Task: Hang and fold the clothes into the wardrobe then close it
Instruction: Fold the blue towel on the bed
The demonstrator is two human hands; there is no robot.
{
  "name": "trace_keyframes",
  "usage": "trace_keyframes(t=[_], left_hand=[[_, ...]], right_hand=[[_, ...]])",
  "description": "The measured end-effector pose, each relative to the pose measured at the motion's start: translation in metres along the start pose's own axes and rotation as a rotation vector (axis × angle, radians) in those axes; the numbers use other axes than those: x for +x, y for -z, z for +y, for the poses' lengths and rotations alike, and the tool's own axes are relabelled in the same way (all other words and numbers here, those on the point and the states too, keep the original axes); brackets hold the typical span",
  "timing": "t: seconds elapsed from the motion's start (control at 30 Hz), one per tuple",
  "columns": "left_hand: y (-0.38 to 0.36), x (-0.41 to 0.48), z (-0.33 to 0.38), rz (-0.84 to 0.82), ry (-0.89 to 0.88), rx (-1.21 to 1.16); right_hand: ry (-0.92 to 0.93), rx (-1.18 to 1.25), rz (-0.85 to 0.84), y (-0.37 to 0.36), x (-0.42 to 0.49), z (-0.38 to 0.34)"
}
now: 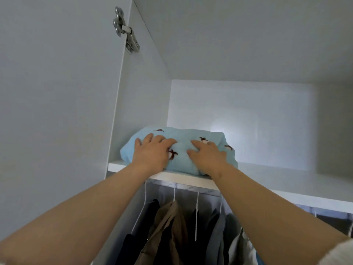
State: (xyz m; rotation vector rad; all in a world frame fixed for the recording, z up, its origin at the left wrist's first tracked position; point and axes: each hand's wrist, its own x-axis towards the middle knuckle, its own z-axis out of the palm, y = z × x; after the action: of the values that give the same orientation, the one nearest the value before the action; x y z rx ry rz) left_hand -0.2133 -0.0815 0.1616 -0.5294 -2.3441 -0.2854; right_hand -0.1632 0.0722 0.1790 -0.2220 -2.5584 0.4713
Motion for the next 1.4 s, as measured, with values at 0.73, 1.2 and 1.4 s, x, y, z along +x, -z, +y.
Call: trace_keyframes(t=[0.73,1.2,1.4], left_hand=[[-0.023,0.065,-0.018,-0.036,0.083,-0.16],[-0.024,0.048,-0.008,-0.096,0.154,-0.084],[0.0,0.002,0.026,0.004,0.262,-0.355]], right_hand=[[0.123,0.044,-0.055,-0.008,0.052,-0.011],[0.199,0.15,-0.277,-0.007,0.039,0.014],[0.077,0.401,-0.089,0.023,-0.017,0.023]])
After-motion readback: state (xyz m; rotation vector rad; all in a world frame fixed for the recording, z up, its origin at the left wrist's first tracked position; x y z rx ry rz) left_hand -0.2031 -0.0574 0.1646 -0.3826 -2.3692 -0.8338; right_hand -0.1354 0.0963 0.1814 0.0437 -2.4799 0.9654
